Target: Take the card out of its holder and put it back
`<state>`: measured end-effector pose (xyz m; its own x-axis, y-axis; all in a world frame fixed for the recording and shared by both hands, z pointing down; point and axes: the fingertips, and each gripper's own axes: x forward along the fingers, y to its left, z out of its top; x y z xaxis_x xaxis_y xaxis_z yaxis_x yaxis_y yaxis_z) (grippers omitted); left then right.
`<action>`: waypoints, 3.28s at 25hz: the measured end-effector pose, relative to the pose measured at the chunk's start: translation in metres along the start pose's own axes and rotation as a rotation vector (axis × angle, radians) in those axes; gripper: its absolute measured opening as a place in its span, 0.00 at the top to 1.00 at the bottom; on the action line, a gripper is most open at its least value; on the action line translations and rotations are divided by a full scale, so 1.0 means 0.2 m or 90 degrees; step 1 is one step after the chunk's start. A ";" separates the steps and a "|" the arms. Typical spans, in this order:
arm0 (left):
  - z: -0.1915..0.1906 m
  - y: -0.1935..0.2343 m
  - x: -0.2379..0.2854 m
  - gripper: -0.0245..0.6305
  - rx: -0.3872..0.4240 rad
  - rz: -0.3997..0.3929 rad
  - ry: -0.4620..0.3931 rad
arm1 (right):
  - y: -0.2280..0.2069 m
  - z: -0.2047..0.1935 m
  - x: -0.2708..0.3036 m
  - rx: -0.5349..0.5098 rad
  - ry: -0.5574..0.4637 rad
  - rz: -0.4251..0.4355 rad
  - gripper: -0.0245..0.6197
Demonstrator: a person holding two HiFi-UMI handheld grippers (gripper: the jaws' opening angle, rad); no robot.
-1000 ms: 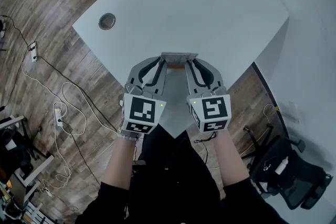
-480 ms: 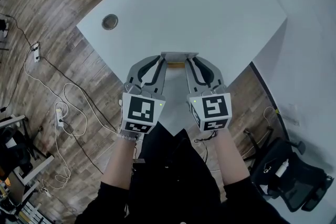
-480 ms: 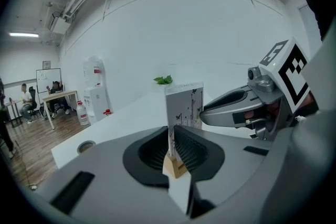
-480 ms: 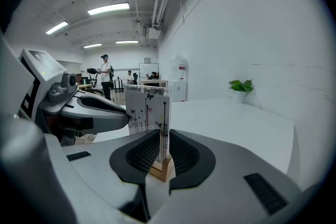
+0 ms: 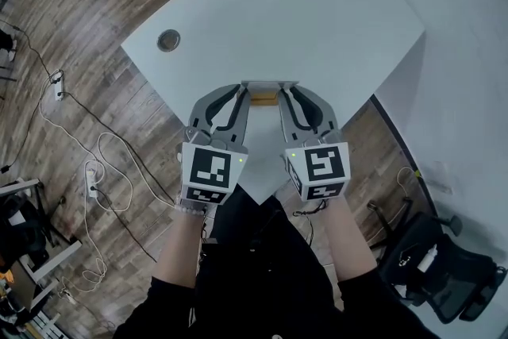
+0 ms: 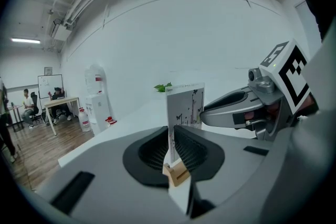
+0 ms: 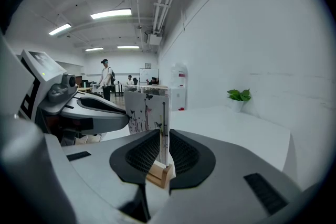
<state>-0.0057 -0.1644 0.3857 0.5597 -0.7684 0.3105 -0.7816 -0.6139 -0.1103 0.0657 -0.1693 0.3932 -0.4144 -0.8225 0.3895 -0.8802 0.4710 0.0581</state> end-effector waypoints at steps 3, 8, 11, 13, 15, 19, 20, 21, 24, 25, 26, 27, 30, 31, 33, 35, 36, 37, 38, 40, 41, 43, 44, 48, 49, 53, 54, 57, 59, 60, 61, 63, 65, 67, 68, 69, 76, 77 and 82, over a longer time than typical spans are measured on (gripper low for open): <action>0.06 -0.02 -0.04 0.89 0.007 0.004 -0.008 | 0.00 0.05 -0.05 -0.005 -0.010 -0.002 0.83; 0.19 -0.02 -0.12 0.89 0.026 0.016 -0.023 | 0.01 0.17 -0.13 -0.016 -0.034 -0.004 0.83; 0.27 -0.03 -0.16 0.89 0.036 0.026 -0.033 | 0.02 0.24 -0.18 -0.023 -0.050 -0.004 0.83; 0.32 -0.04 -0.19 0.89 0.041 0.031 -0.041 | 0.02 0.28 -0.22 -0.027 -0.059 -0.005 0.83; 0.37 -0.05 -0.23 0.89 0.049 0.035 -0.048 | 0.02 0.33 -0.26 -0.030 -0.069 -0.006 0.83; 0.48 -0.07 -0.29 0.89 0.063 0.039 -0.066 | 0.03 0.42 -0.35 -0.041 -0.094 -0.012 0.83; 0.50 -0.08 -0.31 0.89 0.069 0.040 -0.070 | 0.03 0.44 -0.37 -0.043 -0.100 -0.013 0.83; 0.52 -0.08 -0.32 0.89 0.076 0.041 -0.074 | 0.04 0.46 -0.38 -0.042 -0.105 -0.012 0.83; 0.59 -0.08 -0.37 0.89 0.071 0.050 -0.084 | 0.04 0.51 -0.42 -0.043 -0.117 -0.011 0.83; 0.61 -0.09 -0.39 0.89 0.058 0.057 -0.083 | 0.05 0.53 -0.44 -0.045 -0.120 -0.010 0.83; 0.63 -0.09 -0.42 0.89 0.051 0.062 -0.083 | 0.06 0.54 -0.45 -0.047 -0.122 -0.009 0.83; 0.65 -0.09 -0.43 0.89 0.056 0.064 -0.084 | 0.06 0.56 -0.47 -0.050 -0.126 -0.006 0.83; 0.70 -0.11 -0.47 0.89 0.085 0.058 -0.097 | 0.07 0.63 -0.51 -0.065 -0.143 0.001 0.83; 0.71 -0.11 -0.48 0.89 0.073 0.062 -0.098 | 0.07 0.64 -0.52 -0.068 -0.147 0.002 0.83; 0.74 -0.10 -0.51 0.89 0.056 0.072 -0.098 | 0.08 0.67 -0.54 -0.070 -0.155 0.004 0.83; 0.75 -0.10 -0.53 0.89 0.056 0.075 -0.102 | 0.09 0.68 -0.55 -0.070 -0.162 0.004 0.83; 0.76 -0.10 -0.53 0.89 0.056 0.075 -0.104 | 0.09 0.69 -0.56 -0.070 -0.165 0.004 0.83; 0.76 -0.10 -0.54 0.89 0.056 0.075 -0.106 | 0.10 0.69 -0.57 -0.069 -0.167 0.003 0.83; 0.76 -0.10 -0.54 0.89 0.056 0.074 -0.108 | 0.10 0.69 -0.57 -0.067 -0.168 0.002 0.83; 0.77 -0.10 -0.55 0.89 0.055 0.073 -0.111 | 0.10 0.69 -0.58 -0.067 -0.168 0.001 0.83; 0.77 -0.10 -0.55 0.89 0.055 0.073 -0.112 | 0.10 0.70 -0.58 -0.069 -0.170 0.002 0.83; 0.78 -0.10 -0.56 0.89 0.055 0.072 -0.114 | 0.11 0.71 -0.58 -0.074 -0.172 0.002 0.83; 0.78 -0.10 -0.56 0.89 0.056 0.072 -0.114 | 0.11 0.71 -0.58 -0.073 -0.172 0.001 0.83; 0.77 -0.09 -0.56 0.89 0.057 0.070 -0.113 | 0.11 0.70 -0.57 -0.067 -0.166 -0.001 0.83; 0.77 -0.09 -0.55 0.89 0.057 0.068 -0.112 | 0.11 0.70 -0.57 -0.067 -0.165 -0.001 0.83; 0.76 -0.10 -0.54 0.89 0.053 0.065 -0.109 | 0.10 0.69 -0.56 -0.072 -0.162 0.001 0.83; 0.75 -0.10 -0.54 0.89 0.052 0.065 -0.107 | 0.10 0.68 -0.56 -0.072 -0.161 0.001 0.83; 0.74 -0.10 -0.52 0.89 0.056 0.058 -0.112 | 0.09 0.66 -0.55 -0.066 -0.154 0.000 0.83; 0.73 -0.10 -0.51 0.89 0.054 0.056 -0.112 | 0.09 0.65 -0.54 -0.065 -0.151 0.001 0.83; 0.72 -0.10 -0.51 0.89 0.050 0.058 -0.108 | 0.09 0.65 -0.54 -0.066 -0.150 0.002 0.83; 0.72 -0.09 -0.51 0.89 0.047 0.059 -0.105 | 0.10 0.64 -0.53 -0.068 -0.148 0.004 0.83; 0.70 -0.08 -0.50 0.89 0.040 0.059 -0.100 | 0.10 0.62 -0.51 -0.067 -0.142 0.005 0.83; 0.66 -0.08 -0.48 0.89 0.035 0.056 -0.092 | 0.09 0.60 -0.49 -0.067 -0.136 0.006 0.83; 0.64 -0.08 -0.46 0.89 0.031 0.051 -0.085 | 0.09 0.58 -0.47 -0.067 -0.131 0.007 0.83; 0.62 -0.08 -0.45 0.89 0.029 0.049 -0.083 | 0.09 0.56 -0.46 -0.064 -0.128 0.006 0.83; 0.61 -0.07 -0.44 0.89 0.028 0.048 -0.081 | 0.08 0.55 -0.45 -0.061 -0.124 0.005 0.83; 0.51 -0.06 -0.36 0.89 0.012 0.035 -0.064 | 0.06 0.45 -0.37 -0.054 -0.100 0.002 0.83; 0.49 -0.06 -0.34 0.89 0.012 0.031 -0.063 | 0.06 0.44 -0.36 -0.054 -0.097 0.002 0.83; 0.42 -0.05 -0.27 0.89 0.054 0.002 -0.075 | 0.04 0.37 -0.29 -0.041 -0.078 -0.003 0.83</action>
<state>-0.0054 -0.1319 0.2904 0.5902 -0.7827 0.1976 -0.7598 -0.6213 -0.1916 0.0657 -0.1410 0.3038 -0.4383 -0.8560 0.2740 -0.8675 0.4827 0.1204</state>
